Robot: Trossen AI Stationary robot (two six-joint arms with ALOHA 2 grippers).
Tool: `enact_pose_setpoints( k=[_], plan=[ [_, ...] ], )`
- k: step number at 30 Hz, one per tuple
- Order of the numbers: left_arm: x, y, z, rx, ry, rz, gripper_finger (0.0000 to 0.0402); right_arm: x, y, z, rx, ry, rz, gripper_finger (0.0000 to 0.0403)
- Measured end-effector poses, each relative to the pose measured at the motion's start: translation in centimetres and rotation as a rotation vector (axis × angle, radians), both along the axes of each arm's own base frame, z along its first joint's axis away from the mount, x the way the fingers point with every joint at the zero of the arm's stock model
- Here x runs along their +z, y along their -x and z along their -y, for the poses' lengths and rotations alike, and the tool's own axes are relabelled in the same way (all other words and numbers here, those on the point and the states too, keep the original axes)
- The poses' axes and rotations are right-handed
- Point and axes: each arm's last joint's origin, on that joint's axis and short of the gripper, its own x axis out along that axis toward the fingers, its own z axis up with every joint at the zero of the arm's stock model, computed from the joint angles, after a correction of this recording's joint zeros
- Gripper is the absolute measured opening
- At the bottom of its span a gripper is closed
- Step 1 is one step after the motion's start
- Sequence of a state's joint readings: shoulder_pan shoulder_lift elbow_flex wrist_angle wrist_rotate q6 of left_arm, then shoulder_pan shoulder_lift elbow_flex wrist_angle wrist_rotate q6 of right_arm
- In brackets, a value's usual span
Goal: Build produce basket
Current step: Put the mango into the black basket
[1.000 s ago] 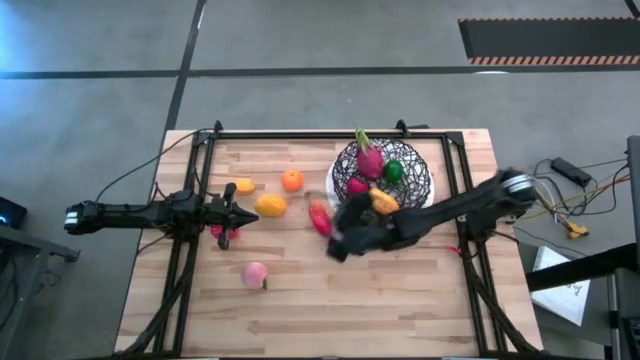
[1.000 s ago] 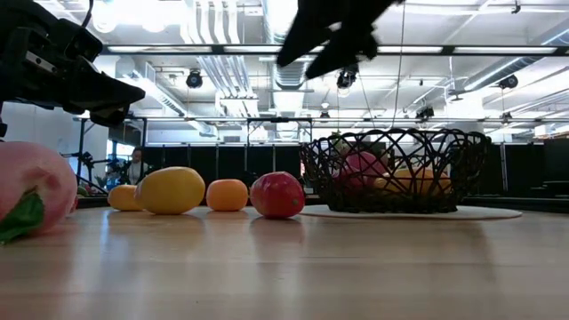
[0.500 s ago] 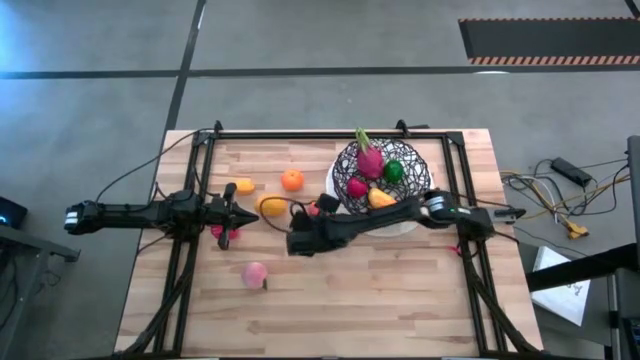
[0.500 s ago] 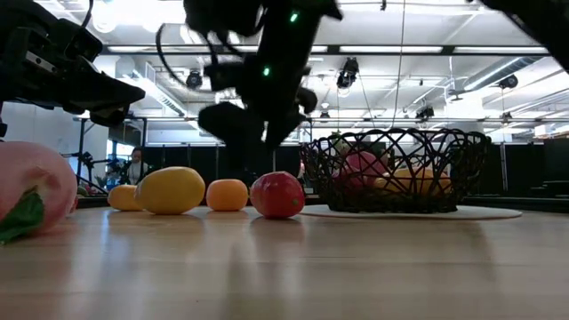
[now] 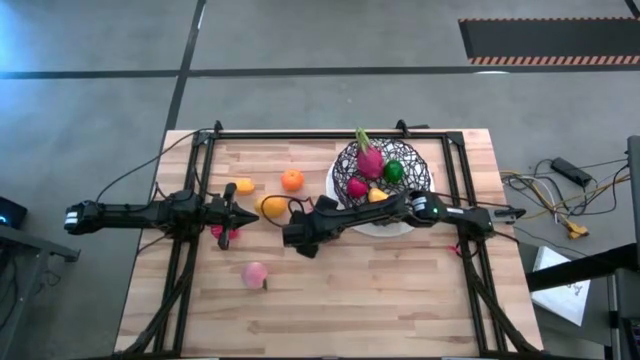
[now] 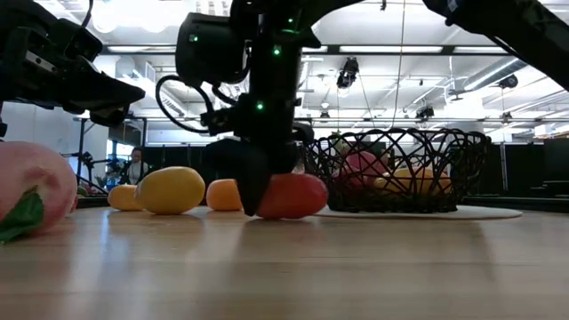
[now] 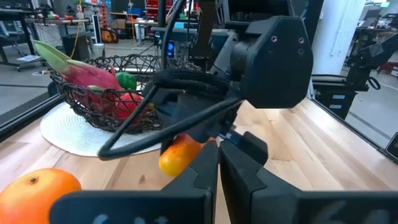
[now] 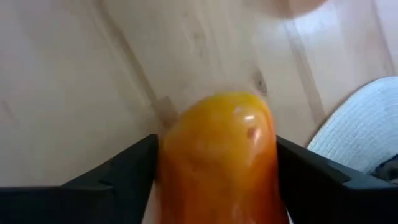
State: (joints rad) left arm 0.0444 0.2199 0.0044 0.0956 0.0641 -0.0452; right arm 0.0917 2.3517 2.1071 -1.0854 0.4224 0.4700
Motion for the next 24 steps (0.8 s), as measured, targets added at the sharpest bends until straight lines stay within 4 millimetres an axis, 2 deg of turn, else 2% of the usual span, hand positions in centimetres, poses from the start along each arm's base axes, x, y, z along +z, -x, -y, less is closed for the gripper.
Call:
enact_pose_setpoints(
  k=[5,11,14,17,20,24],
  plan=[
    [0.0,0.0,0.0,0.000,0.000,-0.001,0.0001,0.3,0.2,-1.3,0.053,-0.035,-0.009,0.0228],
    [0.0,0.0,0.0,0.000,0.000,0.000,0.0001,2.0,1.1,-6.4,0.209,0.029,0.014,0.0228],
    [0.0,0.0,0.0,0.000,0.000,0.000,0.0001,4.5,2.1,-9.0,0.293,0.133,0.064,0.0228],
    [0.0,0.0,0.0,0.000,0.000,0.000,0.0001,8.1,3.6,-10.7,0.344,0.262,0.131,0.0228],
    [0.0,0.0,0.0,0.000,0.000,0.000,0.0001,11.7,5.5,-10.5,0.328,0.403,0.175,0.0227],
    [0.0,0.0,0.0,0.000,0.000,-0.001,0.0001,15.5,8.9,-7.6,0.248,0.515,0.175,0.0230]
  ],
)
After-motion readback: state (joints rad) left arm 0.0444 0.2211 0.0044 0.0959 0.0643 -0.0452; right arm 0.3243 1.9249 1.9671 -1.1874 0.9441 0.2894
